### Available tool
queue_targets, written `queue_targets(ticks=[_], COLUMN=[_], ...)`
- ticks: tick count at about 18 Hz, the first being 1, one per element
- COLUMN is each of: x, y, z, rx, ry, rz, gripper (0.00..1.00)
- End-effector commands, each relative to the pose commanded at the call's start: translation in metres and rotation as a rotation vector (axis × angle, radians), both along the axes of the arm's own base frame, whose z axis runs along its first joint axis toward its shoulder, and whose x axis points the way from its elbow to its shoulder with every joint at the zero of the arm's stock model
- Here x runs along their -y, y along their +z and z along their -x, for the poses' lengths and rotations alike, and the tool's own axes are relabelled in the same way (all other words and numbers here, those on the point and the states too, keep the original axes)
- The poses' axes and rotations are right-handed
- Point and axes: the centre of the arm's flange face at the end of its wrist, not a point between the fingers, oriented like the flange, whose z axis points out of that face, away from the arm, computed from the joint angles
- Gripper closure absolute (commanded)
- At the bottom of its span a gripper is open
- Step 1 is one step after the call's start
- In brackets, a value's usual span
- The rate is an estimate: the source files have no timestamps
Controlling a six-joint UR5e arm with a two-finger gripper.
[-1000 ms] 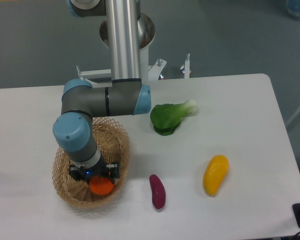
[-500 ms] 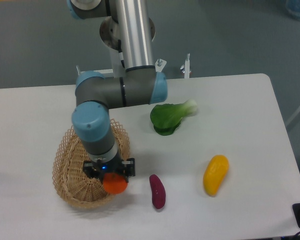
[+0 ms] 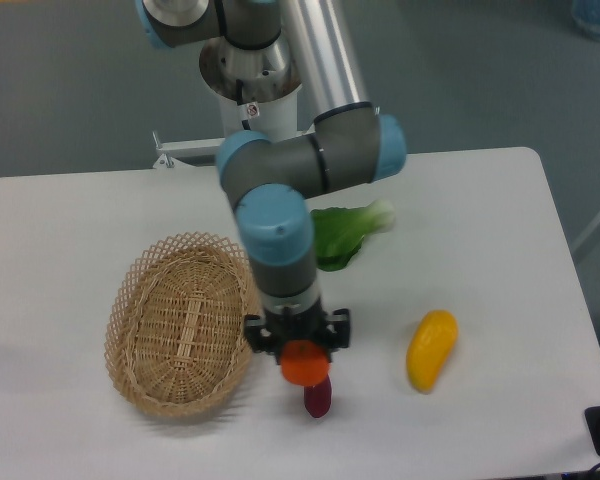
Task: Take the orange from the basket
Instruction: 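Carry the held orange over to above the yellow pepper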
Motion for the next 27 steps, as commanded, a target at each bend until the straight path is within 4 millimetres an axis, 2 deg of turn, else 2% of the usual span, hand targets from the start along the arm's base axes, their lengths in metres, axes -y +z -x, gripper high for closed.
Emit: queue_targets(ticks=[3, 12, 14, 20, 27], x=[0.026, 0.073, 0.076, 0.073, 0.076], y=[0.004, 0.004, 0.004, 0.016, 0.02], z=[0.035, 0.085, 0.087, 0.095, 0.1], rx=[0.001, -0.034, -0.025, 0.005, 0.002], ry=[-0.083, -0.33, -0.383, -0.388, -0.411], rz=[0.002, 0.077, 0.095, 0.107, 0.117], gripper=[0.37, 0.37, 0.37, 0.37, 0.37])
